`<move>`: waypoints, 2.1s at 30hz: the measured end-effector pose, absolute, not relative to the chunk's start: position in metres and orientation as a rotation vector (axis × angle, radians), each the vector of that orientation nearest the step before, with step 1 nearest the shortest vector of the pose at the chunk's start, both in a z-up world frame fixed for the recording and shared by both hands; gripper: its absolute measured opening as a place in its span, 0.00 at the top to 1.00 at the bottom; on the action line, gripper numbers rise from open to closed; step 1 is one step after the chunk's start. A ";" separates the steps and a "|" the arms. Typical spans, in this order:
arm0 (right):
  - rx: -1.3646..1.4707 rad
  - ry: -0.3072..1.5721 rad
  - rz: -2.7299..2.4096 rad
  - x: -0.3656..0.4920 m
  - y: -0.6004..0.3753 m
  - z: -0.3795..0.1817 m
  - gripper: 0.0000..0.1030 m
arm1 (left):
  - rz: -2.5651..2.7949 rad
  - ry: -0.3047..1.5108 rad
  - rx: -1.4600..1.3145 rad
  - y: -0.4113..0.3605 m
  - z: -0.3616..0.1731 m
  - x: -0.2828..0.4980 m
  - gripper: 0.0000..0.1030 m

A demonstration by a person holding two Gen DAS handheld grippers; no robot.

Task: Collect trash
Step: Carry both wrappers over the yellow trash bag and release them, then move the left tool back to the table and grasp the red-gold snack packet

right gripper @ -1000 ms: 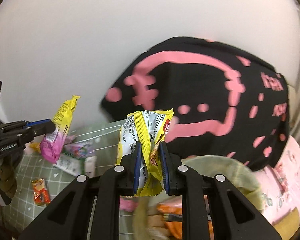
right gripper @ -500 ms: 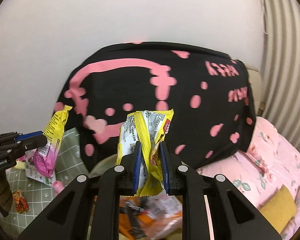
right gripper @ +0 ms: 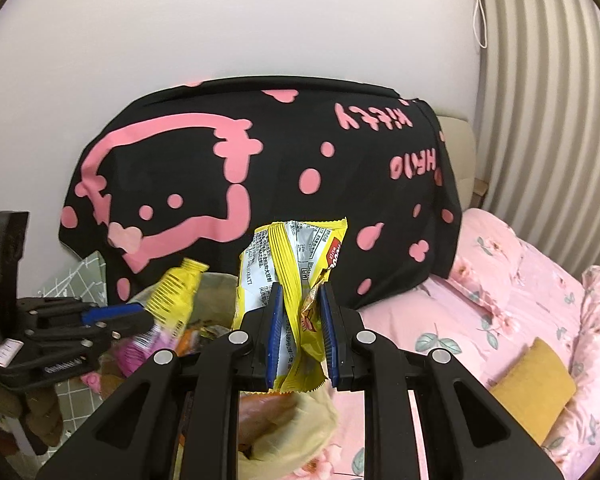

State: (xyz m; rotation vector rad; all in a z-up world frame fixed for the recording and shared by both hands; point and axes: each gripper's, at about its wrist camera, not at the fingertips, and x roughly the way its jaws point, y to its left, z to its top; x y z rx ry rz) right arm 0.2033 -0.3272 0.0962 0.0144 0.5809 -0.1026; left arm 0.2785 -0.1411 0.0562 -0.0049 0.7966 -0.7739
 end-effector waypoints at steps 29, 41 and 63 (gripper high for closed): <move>-0.071 0.962 0.111 0.259 -0.243 -0.026 0.81 | -0.227 0.760 -0.217 0.072 0.029 0.235 0.53; -0.067 0.870 0.111 0.237 -0.234 0.005 0.60 | -0.047 0.712 -0.249 0.147 0.021 0.184 0.49; -0.129 0.725 0.367 0.226 -0.099 0.027 0.59 | 0.166 0.807 -0.342 0.226 -0.034 0.106 0.49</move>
